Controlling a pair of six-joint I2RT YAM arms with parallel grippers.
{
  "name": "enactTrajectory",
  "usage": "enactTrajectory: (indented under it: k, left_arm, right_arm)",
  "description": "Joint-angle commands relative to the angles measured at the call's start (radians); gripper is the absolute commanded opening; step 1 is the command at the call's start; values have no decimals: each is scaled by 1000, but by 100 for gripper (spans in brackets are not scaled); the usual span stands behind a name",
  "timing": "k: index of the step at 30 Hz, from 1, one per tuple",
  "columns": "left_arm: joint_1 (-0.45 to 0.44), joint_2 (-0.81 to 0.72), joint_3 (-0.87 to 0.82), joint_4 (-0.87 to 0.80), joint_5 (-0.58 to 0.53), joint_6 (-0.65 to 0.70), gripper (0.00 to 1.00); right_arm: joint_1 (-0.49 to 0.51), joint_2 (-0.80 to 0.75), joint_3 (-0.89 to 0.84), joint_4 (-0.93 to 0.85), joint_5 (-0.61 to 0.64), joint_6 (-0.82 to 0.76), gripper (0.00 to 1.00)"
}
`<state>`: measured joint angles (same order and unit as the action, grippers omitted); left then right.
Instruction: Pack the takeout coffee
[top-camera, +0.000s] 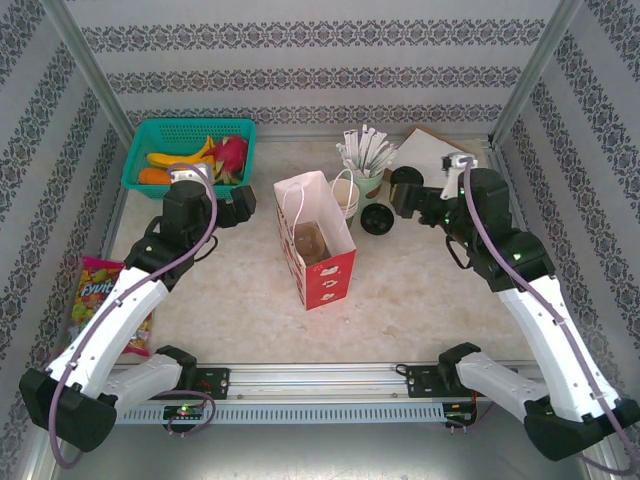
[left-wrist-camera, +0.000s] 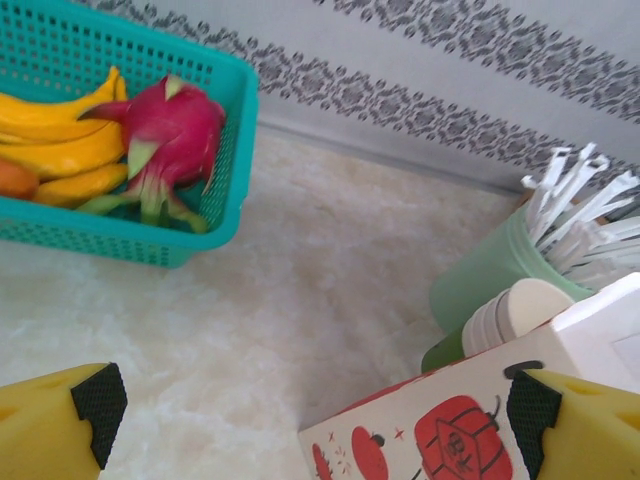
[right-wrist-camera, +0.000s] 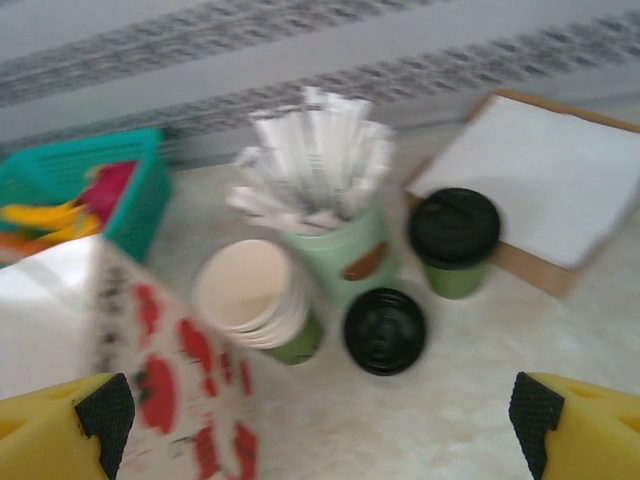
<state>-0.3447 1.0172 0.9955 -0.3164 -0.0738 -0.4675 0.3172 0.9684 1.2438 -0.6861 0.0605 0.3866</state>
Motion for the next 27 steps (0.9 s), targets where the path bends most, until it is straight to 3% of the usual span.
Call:
enactTrajectory:
  k: [1, 6, 13, 19, 27]
  left_arm:
    - [10, -36, -39, 156, 46, 70, 100]
    - [9, -39, -64, 187, 43, 82, 100]
    - [11, -34, -61, 158, 15, 78, 100]
    - [10, 4, -1, 48, -17, 49, 100]
    - [13, 41, 38, -14, -52, 14, 100]
  right_arm:
    - [-140, 40, -66, 57, -97, 38, 98]
    - [-312, 170, -95, 148, -247, 35, 98]
    - [-363, 361, -59, 207, -225, 24, 98]
    - [-376, 575, 75, 159, -383, -99, 98]
    - [-370, 788, 199, 193, -404, -136, 98]
